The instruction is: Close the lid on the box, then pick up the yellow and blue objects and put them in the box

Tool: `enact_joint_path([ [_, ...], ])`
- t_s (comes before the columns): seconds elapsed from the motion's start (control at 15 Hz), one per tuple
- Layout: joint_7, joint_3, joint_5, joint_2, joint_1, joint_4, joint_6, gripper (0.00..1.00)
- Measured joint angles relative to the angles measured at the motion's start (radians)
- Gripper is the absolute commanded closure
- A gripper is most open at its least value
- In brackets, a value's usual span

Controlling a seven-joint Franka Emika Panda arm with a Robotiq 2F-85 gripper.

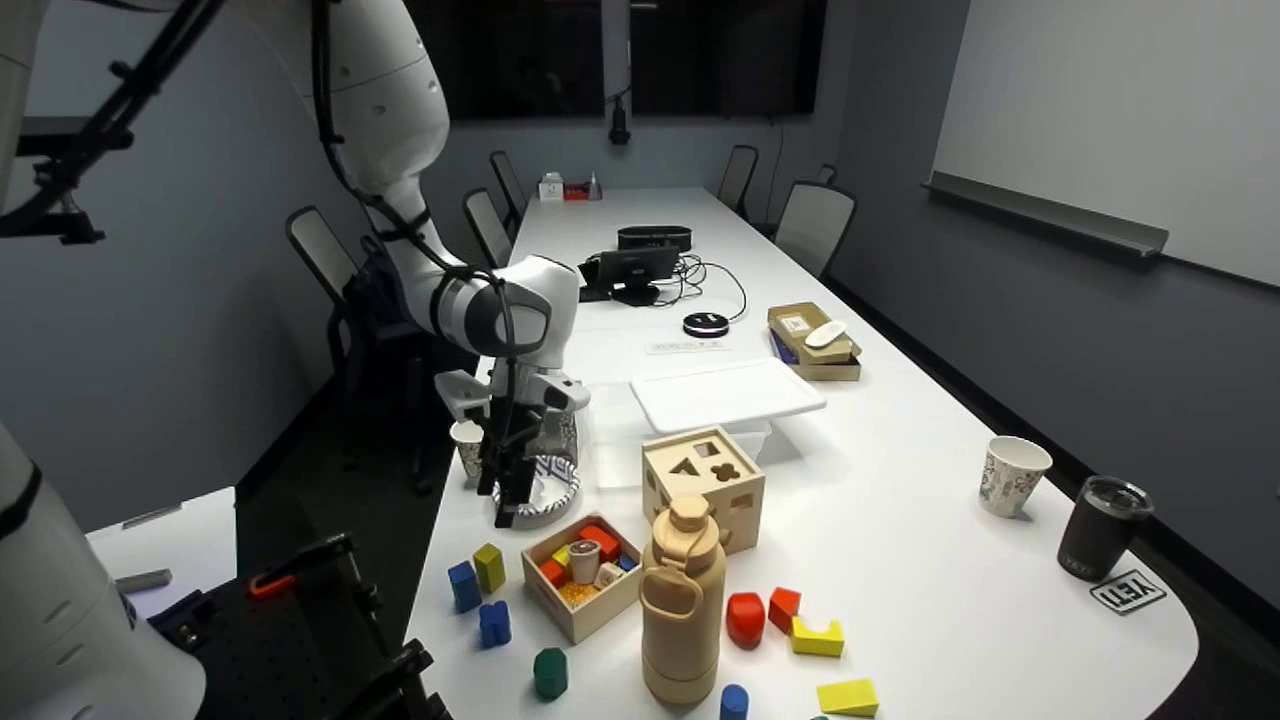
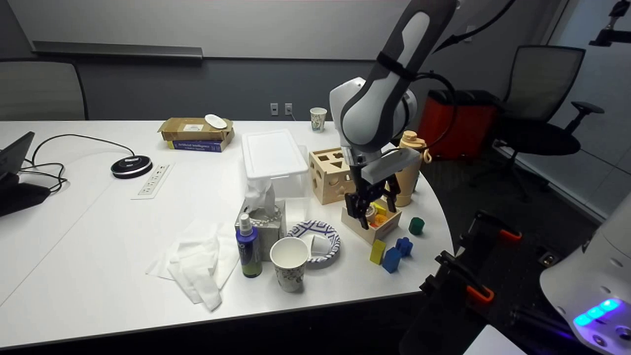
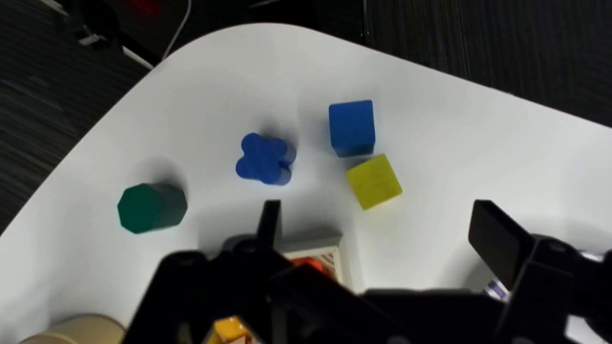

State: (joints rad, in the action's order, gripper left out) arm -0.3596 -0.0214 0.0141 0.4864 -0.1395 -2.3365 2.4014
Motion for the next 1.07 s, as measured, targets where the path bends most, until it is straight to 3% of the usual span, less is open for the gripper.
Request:
enact_joint_path([
  [0.33,0.000,0.000,-0.011,0.021,-0.003,-0.063,0.061,0.00],
  [1.07,0.000,-0.008,-0.050,0.151,-0.062,-0.045,0.241,0.00],
])
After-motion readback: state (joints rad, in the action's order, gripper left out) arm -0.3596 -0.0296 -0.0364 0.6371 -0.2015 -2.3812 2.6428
